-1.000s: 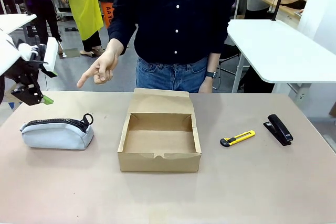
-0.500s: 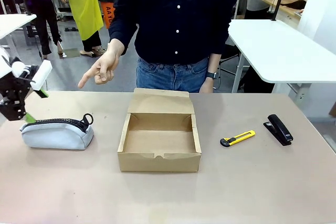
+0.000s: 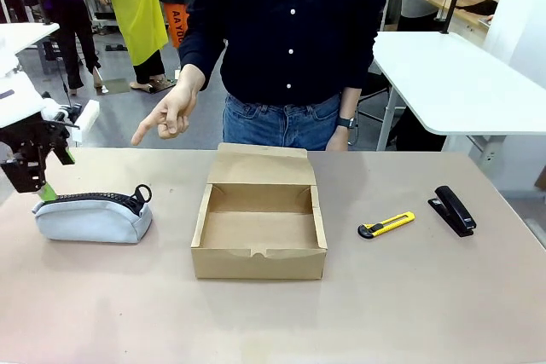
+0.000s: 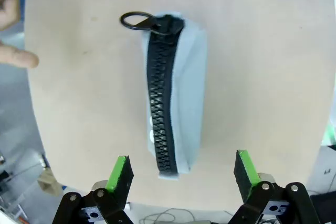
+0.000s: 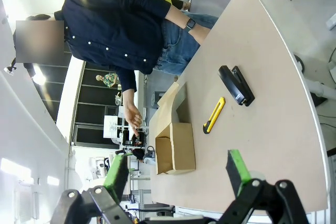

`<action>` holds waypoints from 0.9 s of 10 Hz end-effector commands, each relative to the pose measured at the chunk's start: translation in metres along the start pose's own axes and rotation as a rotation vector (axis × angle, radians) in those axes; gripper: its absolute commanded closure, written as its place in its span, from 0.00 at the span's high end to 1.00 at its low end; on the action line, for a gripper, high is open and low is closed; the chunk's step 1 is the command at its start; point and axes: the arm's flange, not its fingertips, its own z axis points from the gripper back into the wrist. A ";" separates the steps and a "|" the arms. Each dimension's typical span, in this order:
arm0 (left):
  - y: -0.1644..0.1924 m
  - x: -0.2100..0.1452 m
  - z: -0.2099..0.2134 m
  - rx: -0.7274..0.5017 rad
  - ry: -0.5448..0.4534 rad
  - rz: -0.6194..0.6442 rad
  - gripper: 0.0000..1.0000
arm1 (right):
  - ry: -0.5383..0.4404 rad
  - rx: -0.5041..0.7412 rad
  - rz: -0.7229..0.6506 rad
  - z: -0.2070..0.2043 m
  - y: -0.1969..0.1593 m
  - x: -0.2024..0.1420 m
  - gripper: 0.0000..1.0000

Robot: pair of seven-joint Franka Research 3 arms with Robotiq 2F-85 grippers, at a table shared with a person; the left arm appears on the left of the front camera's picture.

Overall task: Pack the items into the box.
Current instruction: Pick up the item specified by the human and place it in the Mailer Box.

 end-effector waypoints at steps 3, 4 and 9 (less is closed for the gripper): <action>0.006 -0.005 -0.010 0.053 0.047 0.054 1.00 | -0.016 0.019 0.025 0.000 0.002 0.003 1.00; 0.007 -0.006 -0.019 0.053 0.033 0.043 1.00 | -0.016 0.019 0.025 0.000 0.002 0.003 1.00; 0.020 -0.011 -0.094 -0.039 0.011 0.019 1.00 | -0.016 0.019 0.025 0.000 0.002 0.003 1.00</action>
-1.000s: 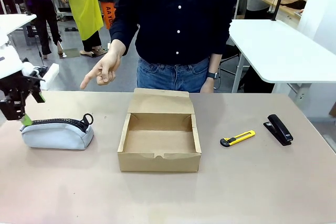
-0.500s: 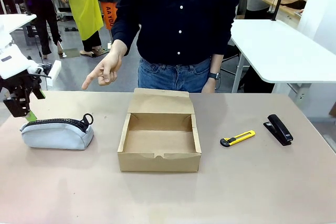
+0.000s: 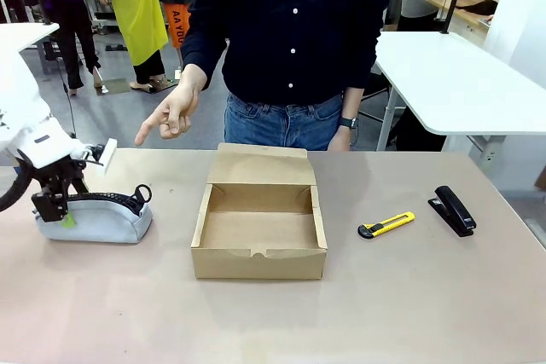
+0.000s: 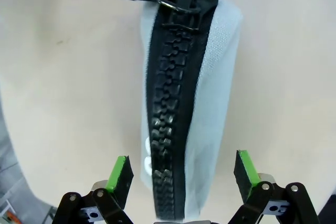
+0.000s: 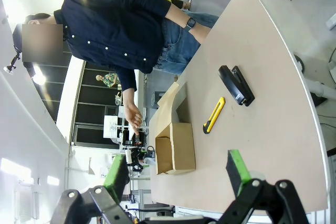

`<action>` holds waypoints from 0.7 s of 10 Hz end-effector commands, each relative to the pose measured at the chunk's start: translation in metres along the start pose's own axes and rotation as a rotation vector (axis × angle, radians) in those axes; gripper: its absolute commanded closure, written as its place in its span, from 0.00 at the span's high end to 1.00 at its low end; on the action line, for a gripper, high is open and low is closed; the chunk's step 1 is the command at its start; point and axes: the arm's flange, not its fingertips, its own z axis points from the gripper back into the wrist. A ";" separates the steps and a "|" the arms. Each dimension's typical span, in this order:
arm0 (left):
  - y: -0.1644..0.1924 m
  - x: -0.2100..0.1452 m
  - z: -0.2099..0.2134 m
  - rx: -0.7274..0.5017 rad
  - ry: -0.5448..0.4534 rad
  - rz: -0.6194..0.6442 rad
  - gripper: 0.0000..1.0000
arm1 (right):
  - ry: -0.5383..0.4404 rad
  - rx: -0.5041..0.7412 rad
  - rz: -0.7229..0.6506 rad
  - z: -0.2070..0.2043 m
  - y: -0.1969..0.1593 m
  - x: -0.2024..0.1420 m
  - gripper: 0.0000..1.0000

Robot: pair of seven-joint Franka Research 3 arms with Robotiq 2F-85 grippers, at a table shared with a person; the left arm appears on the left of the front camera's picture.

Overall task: Pack the items into the box.
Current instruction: Pick up the item specified by the human and place it in the Mailer Box.

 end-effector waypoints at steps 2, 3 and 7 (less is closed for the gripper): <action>0.011 0.001 -0.015 -0.022 -0.032 -0.037 1.00 | -0.016 0.019 0.025 0.000 0.002 0.003 1.00; 0.013 0.002 -0.020 -0.028 -0.031 -0.045 1.00 | -0.016 0.019 0.025 0.000 0.002 0.003 1.00; 0.012 0.001 -0.020 -0.011 -0.047 -0.068 0.42 | -0.016 0.019 0.025 0.000 0.002 0.003 1.00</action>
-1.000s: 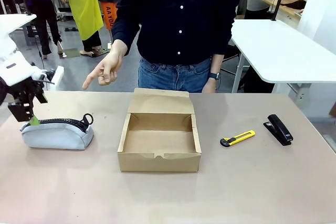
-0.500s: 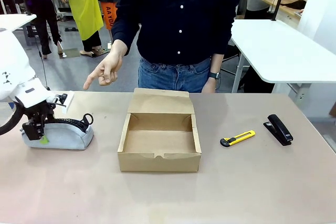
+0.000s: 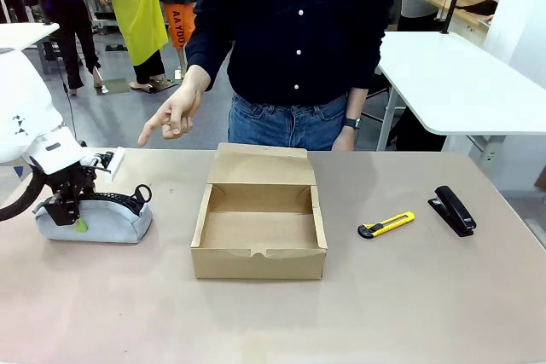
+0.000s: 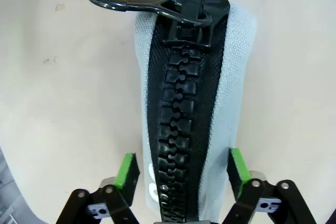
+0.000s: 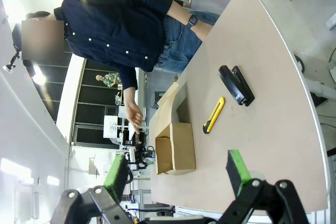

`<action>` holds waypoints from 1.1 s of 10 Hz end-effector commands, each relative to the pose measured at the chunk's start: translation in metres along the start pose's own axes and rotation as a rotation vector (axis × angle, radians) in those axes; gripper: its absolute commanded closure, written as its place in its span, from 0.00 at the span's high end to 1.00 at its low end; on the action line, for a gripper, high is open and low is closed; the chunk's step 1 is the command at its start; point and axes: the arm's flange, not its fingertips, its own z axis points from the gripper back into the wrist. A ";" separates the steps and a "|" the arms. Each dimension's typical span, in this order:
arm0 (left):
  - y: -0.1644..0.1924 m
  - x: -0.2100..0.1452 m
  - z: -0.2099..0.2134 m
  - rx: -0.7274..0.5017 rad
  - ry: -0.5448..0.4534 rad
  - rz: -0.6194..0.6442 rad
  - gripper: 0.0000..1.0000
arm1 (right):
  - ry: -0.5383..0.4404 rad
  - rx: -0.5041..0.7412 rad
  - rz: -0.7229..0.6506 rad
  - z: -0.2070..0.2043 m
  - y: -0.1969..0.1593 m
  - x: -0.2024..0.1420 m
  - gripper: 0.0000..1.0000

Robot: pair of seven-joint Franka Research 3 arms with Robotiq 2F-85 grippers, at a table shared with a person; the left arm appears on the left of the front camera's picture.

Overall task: Pack the items into the box.
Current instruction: Pick up the item specified by the human and place it in the Mailer Box.

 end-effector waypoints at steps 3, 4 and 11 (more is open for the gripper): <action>0.000 -0.001 0.003 0.006 -0.018 -0.018 0.00 | -0.016 0.019 0.025 0.000 0.002 0.003 1.00; 0.000 -0.001 0.006 0.009 -0.026 -0.018 0.00 | -0.016 0.019 0.025 0.000 0.002 0.003 1.00; -0.015 -0.005 0.028 -0.015 -0.083 -0.135 0.00 | -0.016 0.019 0.025 0.000 0.002 0.003 1.00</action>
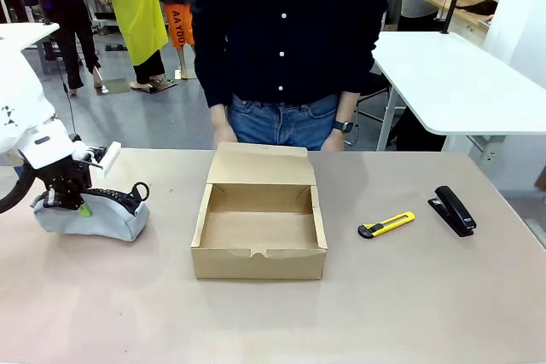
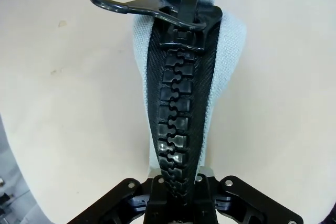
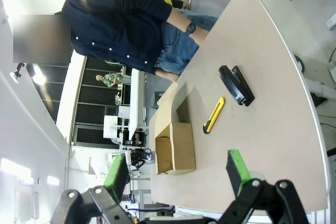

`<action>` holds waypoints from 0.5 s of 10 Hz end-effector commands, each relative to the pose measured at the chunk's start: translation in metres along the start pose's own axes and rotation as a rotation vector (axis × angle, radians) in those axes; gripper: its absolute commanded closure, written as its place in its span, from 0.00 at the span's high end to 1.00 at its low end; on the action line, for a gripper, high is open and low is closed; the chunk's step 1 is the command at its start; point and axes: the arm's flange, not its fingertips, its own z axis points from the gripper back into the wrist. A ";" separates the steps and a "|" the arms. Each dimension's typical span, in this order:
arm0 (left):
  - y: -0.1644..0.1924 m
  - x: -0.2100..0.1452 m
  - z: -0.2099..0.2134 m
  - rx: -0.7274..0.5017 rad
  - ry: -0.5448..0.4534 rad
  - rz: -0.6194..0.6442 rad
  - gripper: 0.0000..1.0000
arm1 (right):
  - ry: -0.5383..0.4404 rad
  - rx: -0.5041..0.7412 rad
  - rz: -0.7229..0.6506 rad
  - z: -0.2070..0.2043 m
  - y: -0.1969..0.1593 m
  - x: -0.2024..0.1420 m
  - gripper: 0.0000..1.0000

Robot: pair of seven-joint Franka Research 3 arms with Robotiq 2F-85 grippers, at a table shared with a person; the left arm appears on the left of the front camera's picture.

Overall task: Pack the items into the box.
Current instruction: Pick up the item specified by the human and place it in the Mailer Box.

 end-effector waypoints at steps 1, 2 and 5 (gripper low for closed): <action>-0.011 -0.003 0.027 -0.009 -0.047 -0.047 0.00 | -0.016 0.019 0.025 -0.001 0.002 0.003 1.00; -0.018 0.003 0.058 -0.017 -0.080 -0.016 0.00 | -0.016 0.019 0.025 -0.001 0.002 0.003 1.00; -0.062 0.015 0.132 0.051 -0.117 0.270 0.00 | -0.016 0.019 0.025 -0.001 0.002 0.003 1.00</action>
